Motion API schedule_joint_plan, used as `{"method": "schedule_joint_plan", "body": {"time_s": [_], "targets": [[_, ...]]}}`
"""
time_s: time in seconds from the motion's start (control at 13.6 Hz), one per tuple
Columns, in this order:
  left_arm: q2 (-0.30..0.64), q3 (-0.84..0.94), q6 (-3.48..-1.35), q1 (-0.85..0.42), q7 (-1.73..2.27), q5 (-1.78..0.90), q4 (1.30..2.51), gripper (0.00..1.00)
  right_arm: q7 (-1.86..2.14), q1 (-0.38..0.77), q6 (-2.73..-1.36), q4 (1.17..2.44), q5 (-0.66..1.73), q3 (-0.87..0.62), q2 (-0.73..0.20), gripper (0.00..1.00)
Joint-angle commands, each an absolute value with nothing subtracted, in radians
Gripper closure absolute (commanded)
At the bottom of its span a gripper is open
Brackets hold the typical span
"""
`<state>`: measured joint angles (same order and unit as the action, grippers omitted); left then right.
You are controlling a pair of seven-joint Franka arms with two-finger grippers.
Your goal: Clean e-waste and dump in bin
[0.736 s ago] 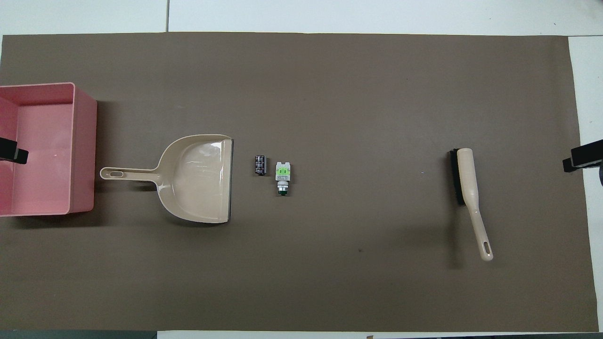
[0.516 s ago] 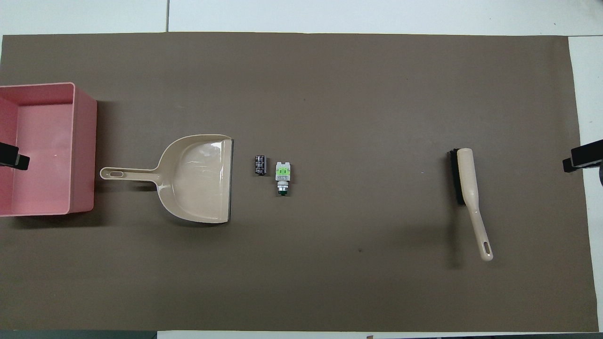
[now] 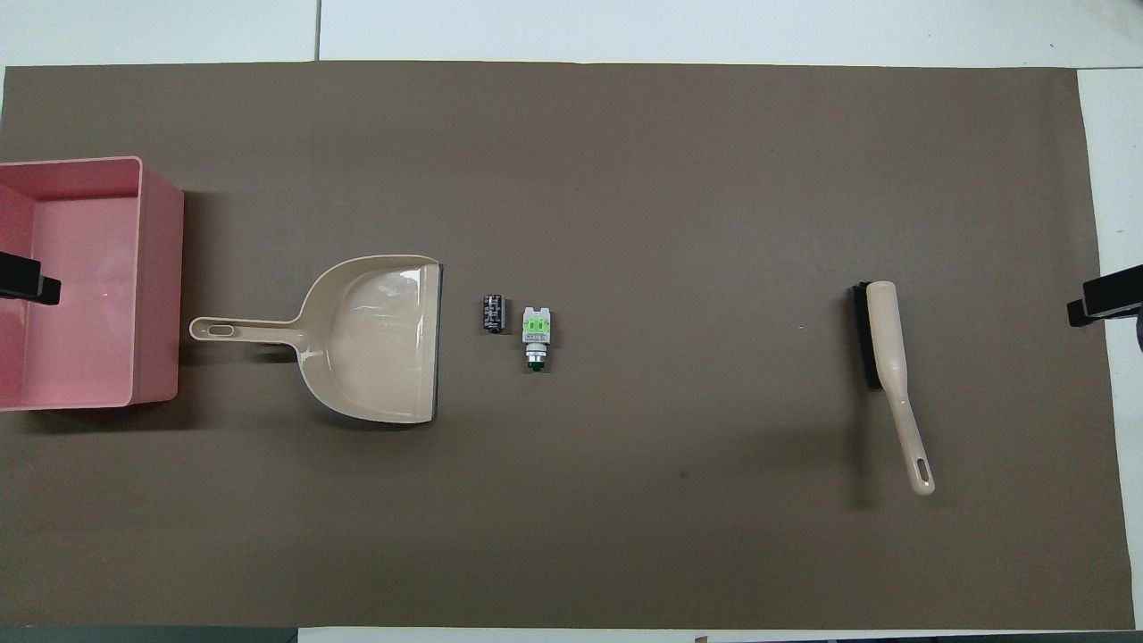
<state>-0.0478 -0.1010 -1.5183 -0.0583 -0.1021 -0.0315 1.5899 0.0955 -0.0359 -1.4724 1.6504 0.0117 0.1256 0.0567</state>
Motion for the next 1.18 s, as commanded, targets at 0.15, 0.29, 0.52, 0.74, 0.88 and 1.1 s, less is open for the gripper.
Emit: {"method": "schedule_joint_plan", "body": {"time_s": [0.15, 0.29, 0.52, 0.74, 0.88, 1.1], "targets": [[-0.100, -0.097, -1.582, -0.058, -0.071, -0.012, 1.666, 0.02, 0.124, -0.043, -1.462, 1.654, 0.012, 0.120, 0.067, 0.01], [-0.098, -0.095, -1.559, -0.060, -0.081, -0.011, 1.654, 0.01, 0.124, -0.043, -1.462, 1.654, 0.012, 0.120, 0.067, 0.01], [-0.087, -0.097, -1.540, -0.057, -0.101, -0.008, 1.628, 0.00, 0.126, -0.044, -1.465, 1.654, 0.015, 0.120, 0.067, 0.01], [-0.086, -0.100, -1.539, -0.055, -0.143, -0.008, 1.626, 0.00, 0.124, -0.046, -1.468, 1.654, 0.017, 0.121, 0.067, 0.01], [-0.084, -0.100, -1.539, -0.057, -0.144, -0.008, 1.624, 0.00, 0.124, -0.044, -1.463, 1.655, 0.020, 0.121, 0.069, 0.01], [-0.042, -0.095, -1.503, -0.063, -0.144, -0.009, 1.573, 0.00, 0.120, -0.043, -1.462, 1.664, 0.014, 0.121, 0.072, 0.01]]}}
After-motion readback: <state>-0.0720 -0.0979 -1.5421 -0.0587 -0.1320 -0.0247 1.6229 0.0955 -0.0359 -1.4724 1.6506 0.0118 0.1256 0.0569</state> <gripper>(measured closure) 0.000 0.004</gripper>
